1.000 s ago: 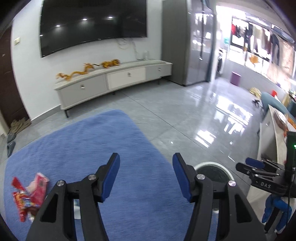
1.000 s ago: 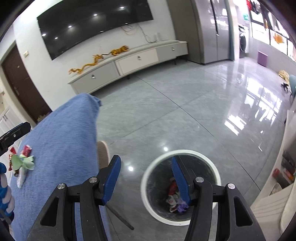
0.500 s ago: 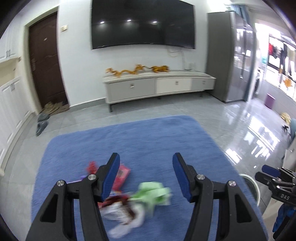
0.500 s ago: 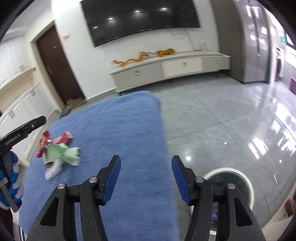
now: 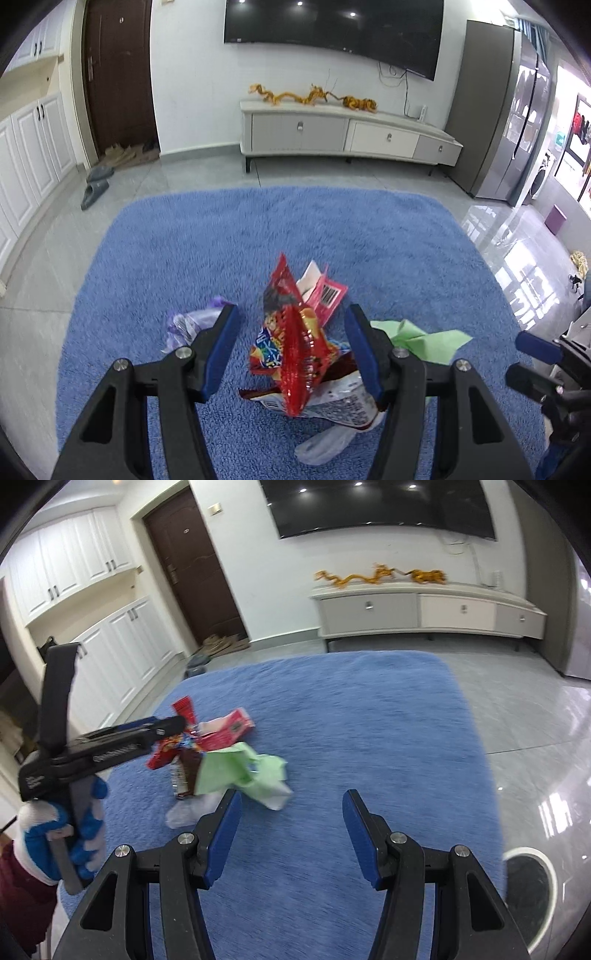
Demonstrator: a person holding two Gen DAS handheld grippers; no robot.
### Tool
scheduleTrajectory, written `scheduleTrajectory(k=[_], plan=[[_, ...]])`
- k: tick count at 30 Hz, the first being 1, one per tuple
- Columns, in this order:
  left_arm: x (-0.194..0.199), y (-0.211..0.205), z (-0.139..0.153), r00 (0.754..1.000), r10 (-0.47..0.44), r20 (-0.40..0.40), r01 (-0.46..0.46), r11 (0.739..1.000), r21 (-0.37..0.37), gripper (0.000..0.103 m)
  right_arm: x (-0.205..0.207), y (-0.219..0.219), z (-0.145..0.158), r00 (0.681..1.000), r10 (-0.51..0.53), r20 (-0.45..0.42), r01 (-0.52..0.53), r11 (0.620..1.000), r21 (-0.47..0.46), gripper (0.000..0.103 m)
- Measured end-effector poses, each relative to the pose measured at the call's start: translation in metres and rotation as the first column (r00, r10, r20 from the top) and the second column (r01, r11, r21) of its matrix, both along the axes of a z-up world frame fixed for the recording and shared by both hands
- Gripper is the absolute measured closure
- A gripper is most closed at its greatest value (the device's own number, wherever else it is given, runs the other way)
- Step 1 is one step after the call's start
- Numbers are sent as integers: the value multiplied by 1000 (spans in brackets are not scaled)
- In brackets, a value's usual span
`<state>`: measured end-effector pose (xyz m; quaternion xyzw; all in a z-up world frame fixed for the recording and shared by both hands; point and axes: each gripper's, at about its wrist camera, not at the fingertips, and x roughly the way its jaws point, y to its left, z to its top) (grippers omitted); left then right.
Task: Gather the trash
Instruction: 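Grasp the green paper with the right tool while the left tool grasps another red chip bag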
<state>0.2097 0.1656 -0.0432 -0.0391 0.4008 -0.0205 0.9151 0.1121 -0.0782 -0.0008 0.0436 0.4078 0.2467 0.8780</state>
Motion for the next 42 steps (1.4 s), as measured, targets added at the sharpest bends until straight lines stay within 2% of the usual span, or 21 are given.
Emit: scheduleTrajectory(k=[8, 10, 12, 16, 21, 25, 32, 42], plan=[[15, 24, -19, 999, 6, -41, -8, 998, -65, 48, 20, 35, -6, 996, 85, -32, -83, 995, 57, 47], [17, 28, -22, 999, -4, -44, 0, 996, -85, 53, 27, 45, -8, 994, 103, -38, -101, 993, 63, 47], [17, 31, -23, 999, -15, -46, 10, 995, -103, 63, 31, 53, -11, 991, 125, -43, -122, 990, 67, 47], [14, 33, -27, 999, -30, -46, 23, 991, -134, 73, 39, 62, -21, 989, 136, -61, -133, 990, 56, 47], [9, 33, -26, 998, -51, -28, 46, 986, -160, 87, 42, 58, -33, 987, 137, -85, -132, 989, 64, 60], [6, 32, -22, 998, -55, -13, 52, 984, -172, 89, 38, 57, -28, 987, 149, -54, -145, 987, 65, 76], [-7, 35, -10, 998, -52, 23, 56, 982, -183, 93, 32, 49, -19, 991, 130, -21, -128, 989, 77, 85], [-23, 34, 18, 994, -60, 89, 76, 980, -183, 95, 15, 28, 6, 995, 89, 53, -94, 990, 104, 88]])
